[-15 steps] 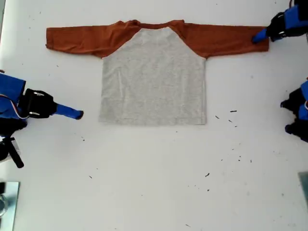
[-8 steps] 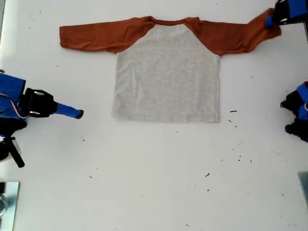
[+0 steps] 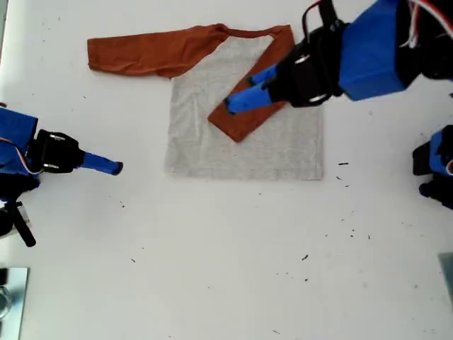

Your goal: Fold t shirt

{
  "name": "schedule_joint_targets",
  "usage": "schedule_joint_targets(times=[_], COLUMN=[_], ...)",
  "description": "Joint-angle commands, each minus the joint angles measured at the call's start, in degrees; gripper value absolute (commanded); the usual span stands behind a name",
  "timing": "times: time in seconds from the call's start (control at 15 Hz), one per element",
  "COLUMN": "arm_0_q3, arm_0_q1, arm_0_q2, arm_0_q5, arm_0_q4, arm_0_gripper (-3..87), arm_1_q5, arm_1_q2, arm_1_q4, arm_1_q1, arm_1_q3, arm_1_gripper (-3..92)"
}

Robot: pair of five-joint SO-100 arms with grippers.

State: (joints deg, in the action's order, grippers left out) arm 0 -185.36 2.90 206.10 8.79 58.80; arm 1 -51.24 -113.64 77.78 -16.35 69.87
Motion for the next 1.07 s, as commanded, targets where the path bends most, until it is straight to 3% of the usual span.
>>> schedule_joint_targets(times=[0.0,0.13,0.27,0.33,0.47,0.6,0.73,0.8,0.87,0.93,1.0], arm_0_q3=[-0.62,-0.62,-0.62,-0.62,-0.53,1.32,14.59,24.79,36.39,49.22,60.03], arm_0_q1=[-0.79,-1.41,-1.49,-2.02,-1.49,2.46,7.56,11.87,18.72,26.46,34.80], arm_0_q2=[0.44,0.44,0.44,0.44,0.53,-0.79,-17.40,-27.95,-37.71,-48.69,-57.57], arm_0_q5=[0.35,0.44,0.09,-0.44,-5.10,-12.74,-20.92,-20.13,-21.01,-20.48,-15.56], arm_0_q4=[0.18,0.18,0.09,-0.26,-2.99,-4.57,0.97,3.87,10.02,20.04,27.69], arm_0_gripper=[-0.3,1.3,4.6,2.2,-0.3,-0.4,-0.4,-0.3,-0.2,-0.2,-0.2], arm_1_q5=[1.32,2.46,6.50,8.70,11.25,12.92,13.18,12.57,12.04,11.87,11.87], arm_1_q2=[-15.64,-29.44,-44.21,-53.09,-67.85,-69.35,-69.87,-70.05,-70.40,-70.66,-71.28], arm_1_q4=[1.14,-2.99,-9.58,-10.28,-6.24,-7.56,-9.05,-9.49,-9.58,-9.67,-9.93], arm_1_q1=[-7.47,-14.41,-17.84,-18.37,-18.37,-16.08,-14.94,-14.94,-14.94,-14.94,-14.77], arm_1_q3=[18.11,45.09,71.54,81.12,91.67,97.47,100.02,100.28,100.37,100.55,101.34], arm_1_gripper=[21.8,16.8,5.6,3.6,3.4,3.4,3.4,3.4,3.4,3.4,3.4])
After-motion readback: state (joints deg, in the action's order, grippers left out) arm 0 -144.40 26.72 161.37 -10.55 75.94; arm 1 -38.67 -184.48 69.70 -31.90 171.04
